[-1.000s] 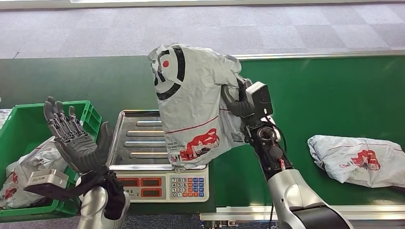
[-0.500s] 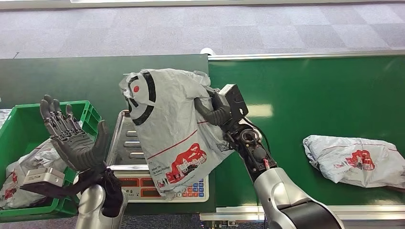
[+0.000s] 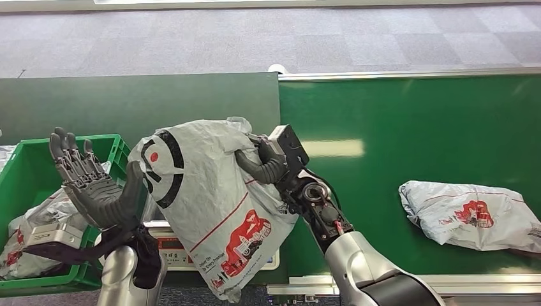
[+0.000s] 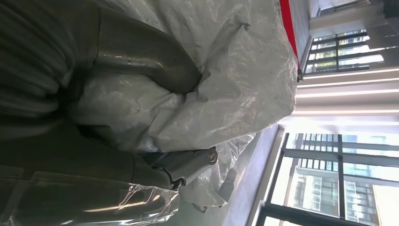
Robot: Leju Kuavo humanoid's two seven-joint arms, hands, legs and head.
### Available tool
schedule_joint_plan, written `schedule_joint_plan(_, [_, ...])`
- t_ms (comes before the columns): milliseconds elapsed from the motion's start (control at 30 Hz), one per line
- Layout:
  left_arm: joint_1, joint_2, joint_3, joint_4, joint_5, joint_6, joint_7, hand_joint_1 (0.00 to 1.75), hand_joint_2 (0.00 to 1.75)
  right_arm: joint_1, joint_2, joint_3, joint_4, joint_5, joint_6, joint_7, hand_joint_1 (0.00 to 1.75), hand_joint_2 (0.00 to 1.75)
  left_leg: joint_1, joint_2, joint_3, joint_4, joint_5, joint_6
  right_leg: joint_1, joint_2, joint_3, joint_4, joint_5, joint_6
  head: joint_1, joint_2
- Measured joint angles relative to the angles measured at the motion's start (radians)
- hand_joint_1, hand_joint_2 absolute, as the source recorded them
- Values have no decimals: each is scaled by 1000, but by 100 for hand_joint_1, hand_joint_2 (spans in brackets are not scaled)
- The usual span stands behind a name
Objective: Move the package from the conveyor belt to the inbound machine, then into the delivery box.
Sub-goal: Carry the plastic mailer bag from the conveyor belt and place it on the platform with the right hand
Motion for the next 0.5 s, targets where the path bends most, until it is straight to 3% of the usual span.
schedule_joint_plan(167, [0, 0, 5, 0, -1, -2, 0, 0, 175, 0, 1, 2, 6, 9, -23, 18, 175, 175, 0, 0, 0, 0, 0, 0, 0, 0, 0, 0, 0, 0, 0, 0])
schedule_joint_plan(500, [10, 0, 19, -30, -6, 14, 0, 0, 175, 0, 19, 31, 7, 16, -209, 71, 175, 175, 0, 0, 0, 0, 0, 0, 0, 0, 0, 0, 0, 0, 0, 0])
